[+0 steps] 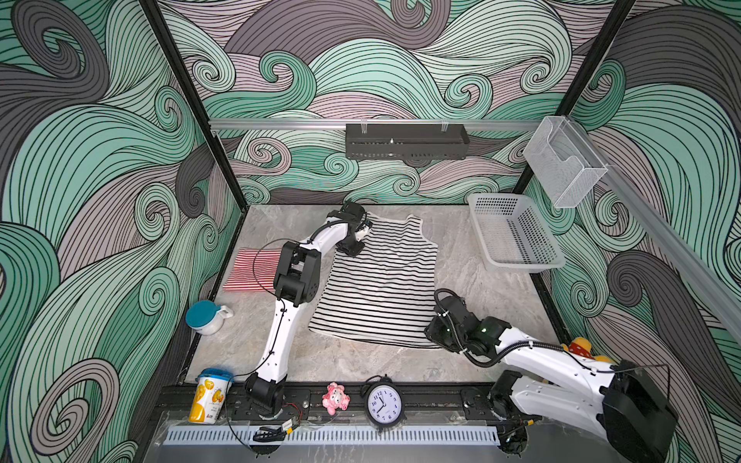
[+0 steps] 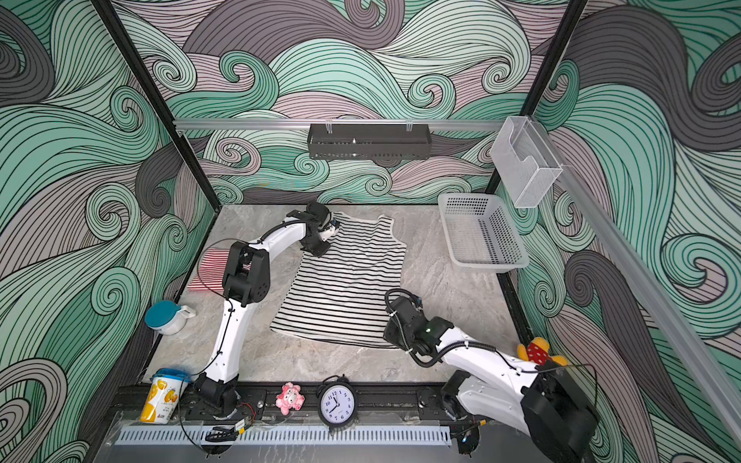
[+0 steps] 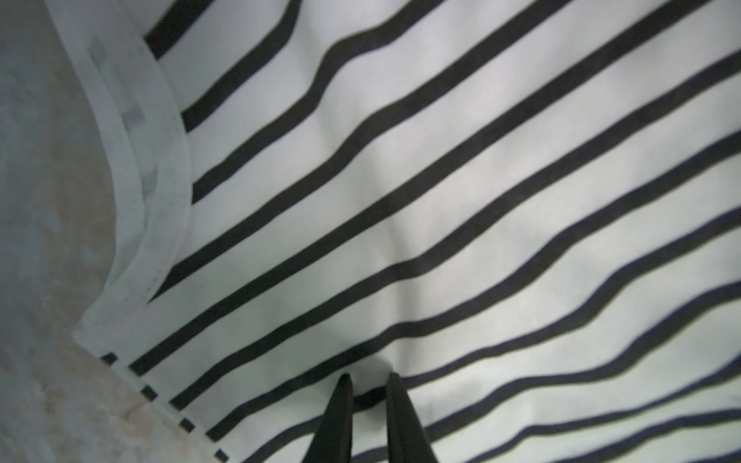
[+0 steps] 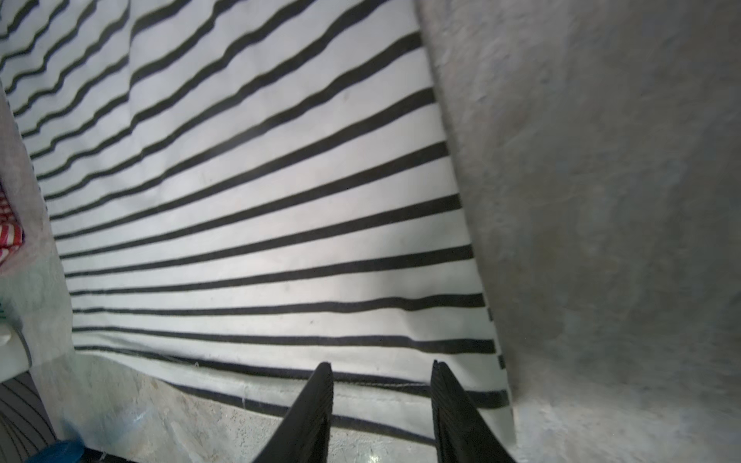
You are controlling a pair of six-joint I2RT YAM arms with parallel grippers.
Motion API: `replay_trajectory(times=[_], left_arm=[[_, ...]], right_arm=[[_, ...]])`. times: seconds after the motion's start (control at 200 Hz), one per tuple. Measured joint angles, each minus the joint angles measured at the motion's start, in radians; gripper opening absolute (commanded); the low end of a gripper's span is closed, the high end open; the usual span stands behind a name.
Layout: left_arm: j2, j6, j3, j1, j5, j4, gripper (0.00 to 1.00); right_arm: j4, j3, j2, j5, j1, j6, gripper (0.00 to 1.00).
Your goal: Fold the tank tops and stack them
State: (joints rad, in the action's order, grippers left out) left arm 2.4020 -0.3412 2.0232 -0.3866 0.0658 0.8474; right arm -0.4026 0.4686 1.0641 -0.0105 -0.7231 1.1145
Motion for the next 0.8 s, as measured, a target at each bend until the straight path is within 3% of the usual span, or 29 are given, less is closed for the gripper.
replay_trajectory(times=[0.19, 0.511, 0.651, 0.801], left_arm=[[-0.092, 0.004, -0.158, 0.0, 0.034, -0.023, 0.18], [-0.151, 0.023, -0.255, 0.003, 0.082, -0.025, 0.18], [-0.169, 0.024, -0.284, 0.01, 0.089, -0.023, 0.18], [-0.198, 0.026, -0.329, 0.018, 0.091, -0.022, 0.18]], right_arm=[[0.002, 0.035, 0.071, 0.056, 0.026, -0.055, 0.43], [0.075, 0.218, 0.314, 0.077, -0.125, -0.111, 0.46], [0.093, 0.215, 0.407, 0.093, -0.117, -0.113, 0.47], [0.121, 0.206, 0.404, 0.127, -0.043, -0.132, 0.48]])
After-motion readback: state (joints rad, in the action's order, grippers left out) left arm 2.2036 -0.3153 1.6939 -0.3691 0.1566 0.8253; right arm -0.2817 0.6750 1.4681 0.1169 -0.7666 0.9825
